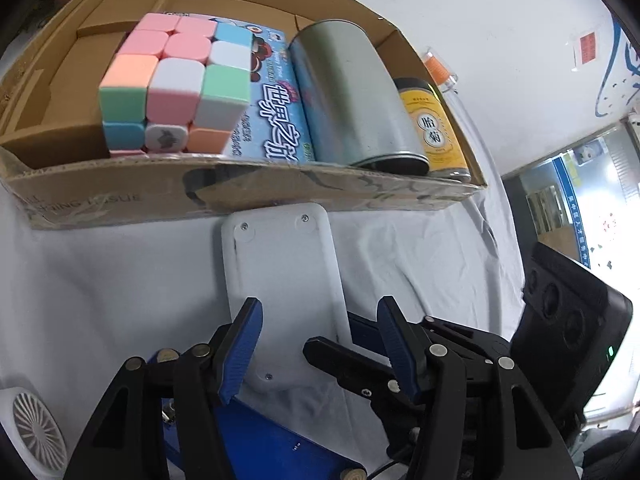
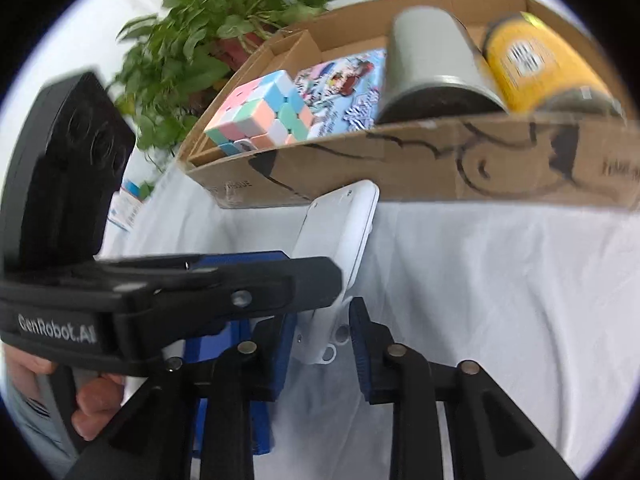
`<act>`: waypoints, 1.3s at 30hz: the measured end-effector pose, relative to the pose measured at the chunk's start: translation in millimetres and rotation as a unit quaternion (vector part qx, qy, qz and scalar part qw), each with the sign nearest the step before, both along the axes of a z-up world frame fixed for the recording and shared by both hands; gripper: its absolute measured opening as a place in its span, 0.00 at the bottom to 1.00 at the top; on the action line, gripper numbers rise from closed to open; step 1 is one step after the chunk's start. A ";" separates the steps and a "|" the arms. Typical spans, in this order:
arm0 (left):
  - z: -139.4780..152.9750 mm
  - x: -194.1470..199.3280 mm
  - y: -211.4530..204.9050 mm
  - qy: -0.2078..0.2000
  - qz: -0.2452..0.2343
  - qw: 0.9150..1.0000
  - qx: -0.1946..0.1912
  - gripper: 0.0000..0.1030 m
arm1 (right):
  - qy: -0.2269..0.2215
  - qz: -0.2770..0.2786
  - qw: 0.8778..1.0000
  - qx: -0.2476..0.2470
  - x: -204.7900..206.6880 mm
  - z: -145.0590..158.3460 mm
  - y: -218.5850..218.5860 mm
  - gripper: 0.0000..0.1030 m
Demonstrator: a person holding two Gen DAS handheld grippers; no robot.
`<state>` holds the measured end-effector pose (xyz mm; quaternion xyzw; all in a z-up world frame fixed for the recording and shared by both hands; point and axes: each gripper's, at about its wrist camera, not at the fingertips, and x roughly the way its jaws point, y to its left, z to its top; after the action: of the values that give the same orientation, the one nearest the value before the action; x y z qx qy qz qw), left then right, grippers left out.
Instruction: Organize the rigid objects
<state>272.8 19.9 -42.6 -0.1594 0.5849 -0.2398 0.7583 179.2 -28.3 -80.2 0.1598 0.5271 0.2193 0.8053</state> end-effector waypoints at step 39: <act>-7.3 -9.0 -34.2 0.029 -0.029 0.997 -0.058 0.73 | -0.049 0.031 0.988 -0.141 -42.9 25.8 -45.1 0.53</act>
<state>263.7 -14.3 -50.0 -0.1929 0.5959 -0.2903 0.7235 136.3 -73.5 -54.4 0.0174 0.5173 0.1754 0.8375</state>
